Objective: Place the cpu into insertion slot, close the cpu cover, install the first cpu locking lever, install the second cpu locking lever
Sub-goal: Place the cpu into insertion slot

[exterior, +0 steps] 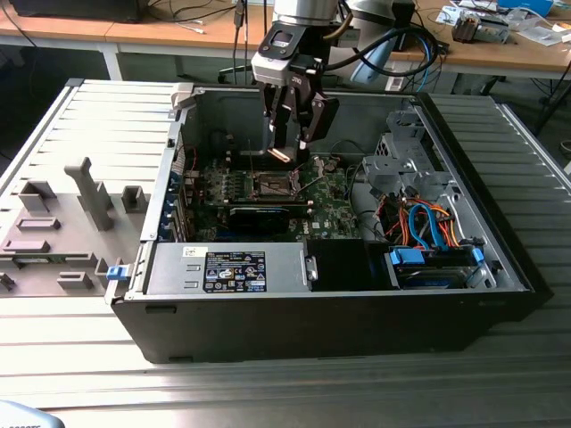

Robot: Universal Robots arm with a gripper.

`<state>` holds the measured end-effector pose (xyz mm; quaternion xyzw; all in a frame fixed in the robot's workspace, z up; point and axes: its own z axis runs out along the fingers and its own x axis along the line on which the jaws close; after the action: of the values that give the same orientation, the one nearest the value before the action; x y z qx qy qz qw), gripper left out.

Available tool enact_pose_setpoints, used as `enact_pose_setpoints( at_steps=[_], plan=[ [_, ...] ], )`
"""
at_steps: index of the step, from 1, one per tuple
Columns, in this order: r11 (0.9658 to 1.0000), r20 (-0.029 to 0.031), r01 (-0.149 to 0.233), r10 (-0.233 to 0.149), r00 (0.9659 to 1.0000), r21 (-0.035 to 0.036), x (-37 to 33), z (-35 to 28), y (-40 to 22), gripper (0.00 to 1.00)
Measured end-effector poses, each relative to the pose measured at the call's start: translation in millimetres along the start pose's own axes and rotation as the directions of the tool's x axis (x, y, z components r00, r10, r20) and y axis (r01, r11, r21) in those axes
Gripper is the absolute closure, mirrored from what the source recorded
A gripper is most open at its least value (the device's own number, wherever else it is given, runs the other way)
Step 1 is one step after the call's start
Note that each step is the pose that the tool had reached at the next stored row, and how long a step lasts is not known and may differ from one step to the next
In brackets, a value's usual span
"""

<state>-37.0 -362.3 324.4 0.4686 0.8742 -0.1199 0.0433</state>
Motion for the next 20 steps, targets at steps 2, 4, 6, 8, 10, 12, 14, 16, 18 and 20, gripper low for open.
enact_pose_setpoints(
  at_steps=[2, 4, 6, 8, 10, 12, 14, 16, 18, 20],
  plan=[
    [1.0, 0.0, -0.001, 0.001, 1.0, 0.0003, 0.0, 0.1, 0.0, 0.46],
    [1.0, -0.0001, -0.002, 0.002, 1.0, 0.0006, 0.0, 0.1, 0.0, 0.46],
    [1.0, -0.0003, -0.004, 0.004, 1.0, 0.0011, 0.1, 0.3, 0.0, 0.46],
    [1.0, -0.0006, -0.007, 0.007, 1.0, 0.0018, 0.1, 0.4, 0.1, 0.46],
    [0.9999, -0.0012, -0.011, 0.011, 0.9999, 0.0025, 0.1, 0.5, 0.1, 0.46],
    [0.9999, -0.004, -0.017, 0.017, 0.9999, 0.0026, 0.1, 0.7, 0.2, 0.46],
    [0.9997, -0.0235, -0.024, 0.024, 0.9994, -0.0076, 0.2, 0.7, 0.1, 0.46],
    [0.999, -0.0649, -0.033, 0.031, 0.9974, -0.0305, 0.1, 0.7, 0.1, 0.46],
    [0.9978, -0.101, -0.044, 0.039, 0.9941, -0.0497, 0.1, 0.8, 0.1, 0.46],
    [0.9959, -0.1379, -0.06, 0.05, 0.9892, -0.0672, 0.2, 0.8, 0.1, 0.46]
  ],
)
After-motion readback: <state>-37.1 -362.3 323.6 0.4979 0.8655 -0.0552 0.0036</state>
